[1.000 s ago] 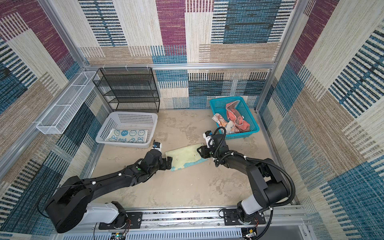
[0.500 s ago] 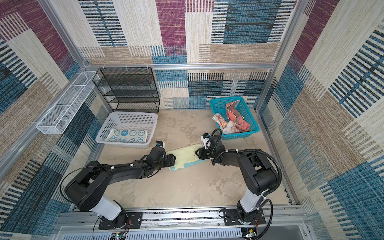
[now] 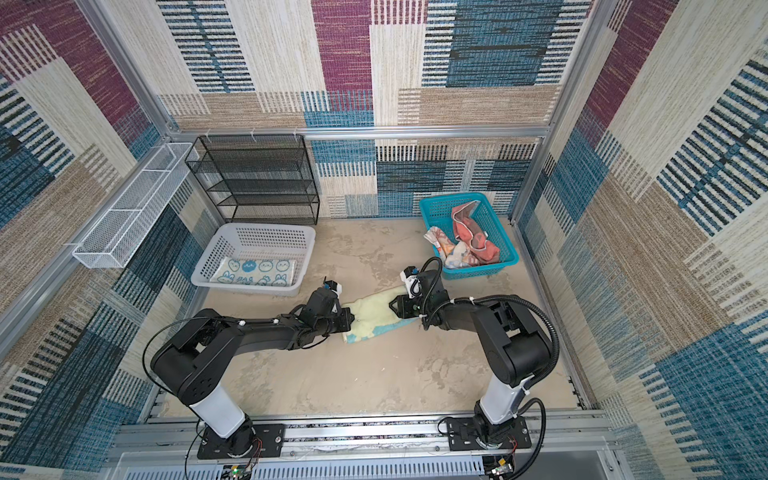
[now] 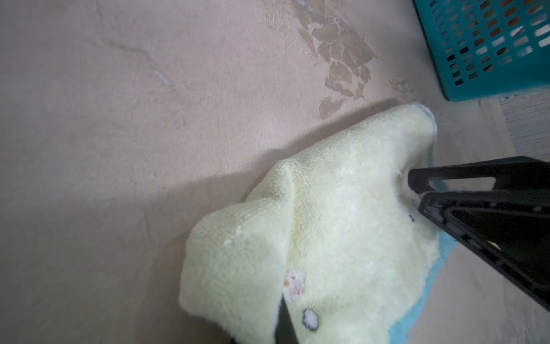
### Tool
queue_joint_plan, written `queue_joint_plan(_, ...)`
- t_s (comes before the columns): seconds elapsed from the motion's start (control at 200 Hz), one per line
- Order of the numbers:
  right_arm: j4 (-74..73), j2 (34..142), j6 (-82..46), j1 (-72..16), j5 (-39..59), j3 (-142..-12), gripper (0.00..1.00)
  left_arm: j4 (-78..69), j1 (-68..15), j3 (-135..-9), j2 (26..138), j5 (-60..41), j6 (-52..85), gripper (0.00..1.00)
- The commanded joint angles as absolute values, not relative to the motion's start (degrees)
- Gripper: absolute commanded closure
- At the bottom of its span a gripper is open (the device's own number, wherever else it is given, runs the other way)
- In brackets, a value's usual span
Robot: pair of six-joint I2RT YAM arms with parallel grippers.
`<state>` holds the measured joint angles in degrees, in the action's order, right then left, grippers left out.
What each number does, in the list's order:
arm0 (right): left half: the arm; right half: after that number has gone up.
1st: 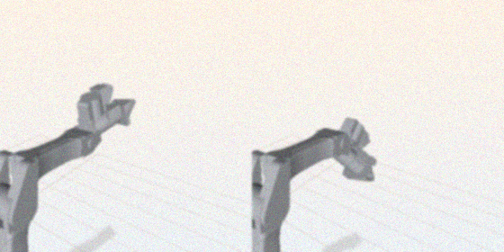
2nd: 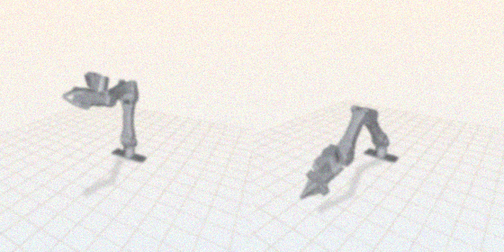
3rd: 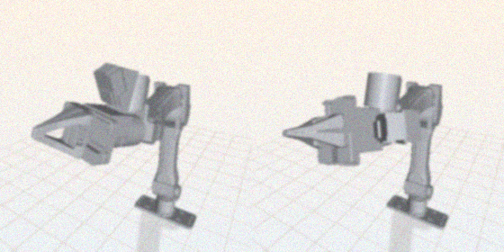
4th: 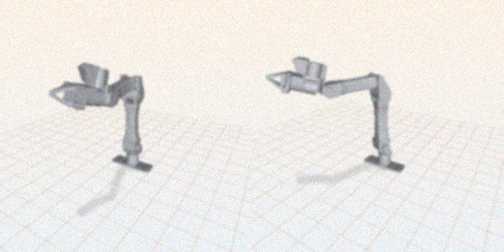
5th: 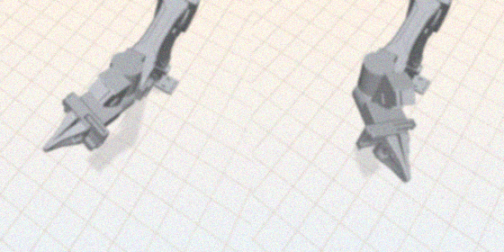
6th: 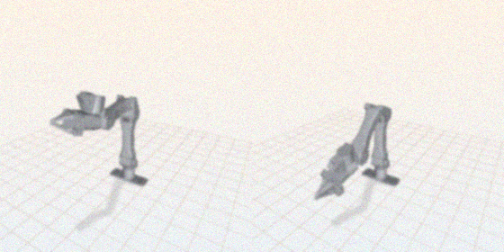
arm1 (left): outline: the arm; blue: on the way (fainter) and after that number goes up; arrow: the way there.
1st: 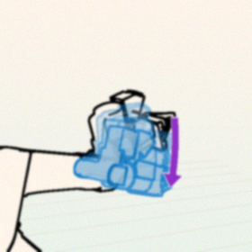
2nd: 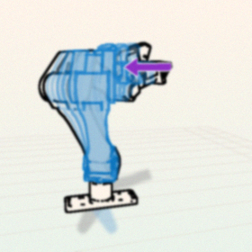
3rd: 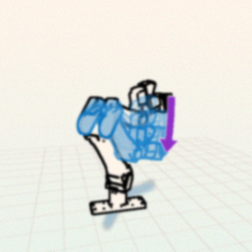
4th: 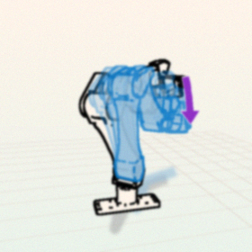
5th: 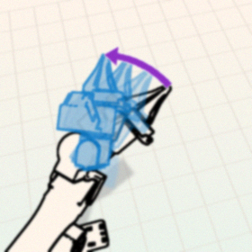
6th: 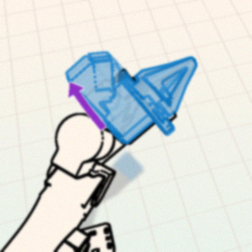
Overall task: Fold and stack the towels
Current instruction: 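Lift the folded green towel with the left gripper and lower it into the white basket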
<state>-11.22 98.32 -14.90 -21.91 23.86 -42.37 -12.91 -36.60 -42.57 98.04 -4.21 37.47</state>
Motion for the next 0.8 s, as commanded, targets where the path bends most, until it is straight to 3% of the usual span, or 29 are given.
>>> queue_joint_plan(0.0, -13.2, 96.8, -13.8, -22.1, 23.1, -42.5, 0.52, 0.6, -36.6, -47.7, 98.3, 0.7, 33.9, 1.0)
queue_joint_plan(0.451, -15.6, 84.2, -11.8, -21.9, 13.4, -39.8, 0.33, 34.2, -31.1, -78.8, 101.8, 12.5, 17.6, 1.0)
queue_joint_plan(0.796, -15.9, 82.1, -10.6, -22.0, 12.1, -39.9, 0.31, 55.6, -22.5, -103.8, 110.9, 11.5, 5.6, 1.0)
